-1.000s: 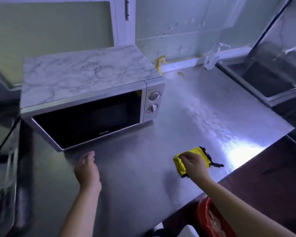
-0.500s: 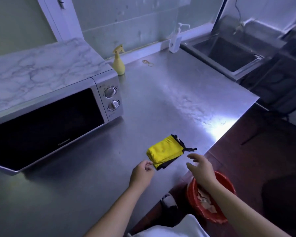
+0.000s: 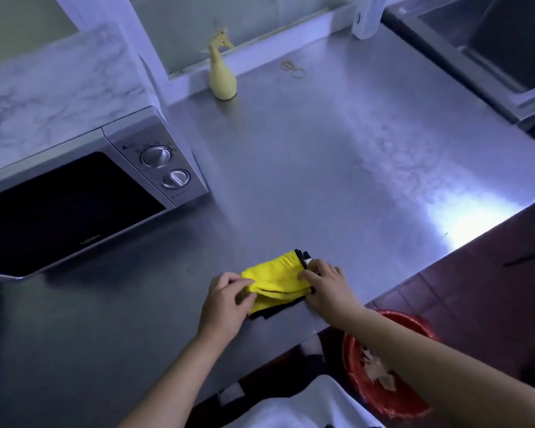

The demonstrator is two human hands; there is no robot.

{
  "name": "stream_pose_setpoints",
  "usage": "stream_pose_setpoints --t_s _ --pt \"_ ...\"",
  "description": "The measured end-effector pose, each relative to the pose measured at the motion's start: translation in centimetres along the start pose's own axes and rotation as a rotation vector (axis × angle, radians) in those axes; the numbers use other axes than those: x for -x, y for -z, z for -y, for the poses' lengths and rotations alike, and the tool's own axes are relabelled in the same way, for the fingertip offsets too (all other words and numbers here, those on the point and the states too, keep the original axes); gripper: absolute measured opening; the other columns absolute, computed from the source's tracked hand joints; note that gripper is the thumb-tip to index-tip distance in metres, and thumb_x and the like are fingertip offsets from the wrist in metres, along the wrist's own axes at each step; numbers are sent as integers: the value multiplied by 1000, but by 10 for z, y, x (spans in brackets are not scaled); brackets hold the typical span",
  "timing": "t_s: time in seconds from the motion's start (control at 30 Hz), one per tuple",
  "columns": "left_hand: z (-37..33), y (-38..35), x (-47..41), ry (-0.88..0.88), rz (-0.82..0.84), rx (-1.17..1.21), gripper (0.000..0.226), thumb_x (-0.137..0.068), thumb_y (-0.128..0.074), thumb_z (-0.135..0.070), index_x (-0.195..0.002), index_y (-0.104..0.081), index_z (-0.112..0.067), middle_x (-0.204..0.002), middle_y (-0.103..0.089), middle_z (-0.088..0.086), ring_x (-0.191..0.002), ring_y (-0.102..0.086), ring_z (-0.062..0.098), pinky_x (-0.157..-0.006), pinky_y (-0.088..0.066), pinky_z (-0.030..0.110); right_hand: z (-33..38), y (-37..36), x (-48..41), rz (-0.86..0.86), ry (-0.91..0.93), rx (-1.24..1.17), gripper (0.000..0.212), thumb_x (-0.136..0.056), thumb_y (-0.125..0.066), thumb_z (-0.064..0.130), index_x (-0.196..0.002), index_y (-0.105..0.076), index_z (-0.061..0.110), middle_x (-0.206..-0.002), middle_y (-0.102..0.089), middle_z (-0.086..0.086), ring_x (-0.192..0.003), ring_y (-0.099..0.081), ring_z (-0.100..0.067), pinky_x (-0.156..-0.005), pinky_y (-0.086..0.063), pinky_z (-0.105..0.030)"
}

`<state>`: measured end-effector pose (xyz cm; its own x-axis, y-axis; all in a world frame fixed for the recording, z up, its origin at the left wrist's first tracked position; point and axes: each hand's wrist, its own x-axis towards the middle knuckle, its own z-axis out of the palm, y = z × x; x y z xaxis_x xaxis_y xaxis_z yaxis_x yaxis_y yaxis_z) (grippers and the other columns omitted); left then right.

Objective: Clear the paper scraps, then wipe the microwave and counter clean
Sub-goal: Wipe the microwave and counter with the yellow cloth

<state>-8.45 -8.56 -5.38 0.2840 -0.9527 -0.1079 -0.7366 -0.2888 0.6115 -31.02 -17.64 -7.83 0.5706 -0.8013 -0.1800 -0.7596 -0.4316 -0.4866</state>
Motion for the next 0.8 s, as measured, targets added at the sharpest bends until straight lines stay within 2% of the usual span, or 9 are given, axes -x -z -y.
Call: stream_pose_setpoints --t_s 0.1,0.23,0.3,0.37,0.43,0.53,0.6,0.73,0.8 --pt "-15 8 -5 22 -76 92 23 -78 -82 -8 -100 -77 -13 -107 -57 -2 -107 -53 16 -97 -31 5 -9 8 -5 24 -73 -258 33 -73 -63 0 -104 -71 10 -109 -58 -8 -86 -59 -31 -74 -37 -28" --pt "-42 23 -12 56 5 239 19 -86 -76 -15 -104 -72 -19 -109 -66 -9 -108 -59 5 -95 -38 9 -9 30 -13 24 -208 -539 29 -73 -65 -6 -88 -66 19 -88 -53 4 -72 -52 -17 -63 -37 -18" --pt "-53 32 -13 87 70 318 13 -89 -73 -21 -100 -69 -28 -96 -69 -18 -97 -62 -2 -85 -43 11 -6 46 -17 39 -256 -615 31 -69 -65 -9 -78 -62 21 -74 -54 2 -66 -49 -17 -58 -38 -24" --pt "-60 41 -14 81 91 394 12 -90 -71 -21 -94 -67 -31 -83 -68 -20 -80 -62 -2 -74 -46 13 -2 66 -20 42 -248 -632 28 -67 -63 -11 -77 -64 15 -68 -55 -2 -63 -48 -18 -58 -39 -30" --pt "-65 50 -14 77 83 454 16 -88 -73 -17 -91 -68 -32 -78 -68 -18 -71 -61 -1 -68 -47 15 4 86 -21 30 -208 -581 28 -66 -62 -11 -77 -66 15 -66 -54 1 -60 -46 -15 -57 -38 -30" --pt "-69 64 -11 80 81 558 21 -82 -79 -9 -90 -69 -25 -82 -71 -7 -73 -63 8 -70 -52 21 17 116 -16 24 -136 -432 24 -67 -63 -8 -79 -70 11 -70 -54 5 -60 -47 -11 -52 -33 -19" --pt "-72 77 -6 89 106 642 27 -78 -81 -2 -92 -69 -21 -83 -72 -4 -71 -63 11 -69 -52 22 31 133 -8 30 -99 -346 21 -70 -65 -2 -79 -70 16 -77 -52 7 -63 -48 -5 -54 -32 -16" --pt "-77 109 8 50 228 680 41 -78 -79 2 -109 -70 -24 -88 -72 -6 -76 -61 13 -76 -51 22 65 169 14 62 -81 -277 23 -77 -67 5 -77 -66 28 -89 -59 7 -80 -55 -5 -65 -41 -24" --pt "-77 128 15 1 288 715 28 -81 -79 -2 -104 -73 -15 -89 -71 1 -79 -59 14 -79 -49 26 83 188 25 125 -82 -469 15 -77 -62 5 -82 -68 17 -88 -66 -7 -80 -60 -17 -71 -46 -33"
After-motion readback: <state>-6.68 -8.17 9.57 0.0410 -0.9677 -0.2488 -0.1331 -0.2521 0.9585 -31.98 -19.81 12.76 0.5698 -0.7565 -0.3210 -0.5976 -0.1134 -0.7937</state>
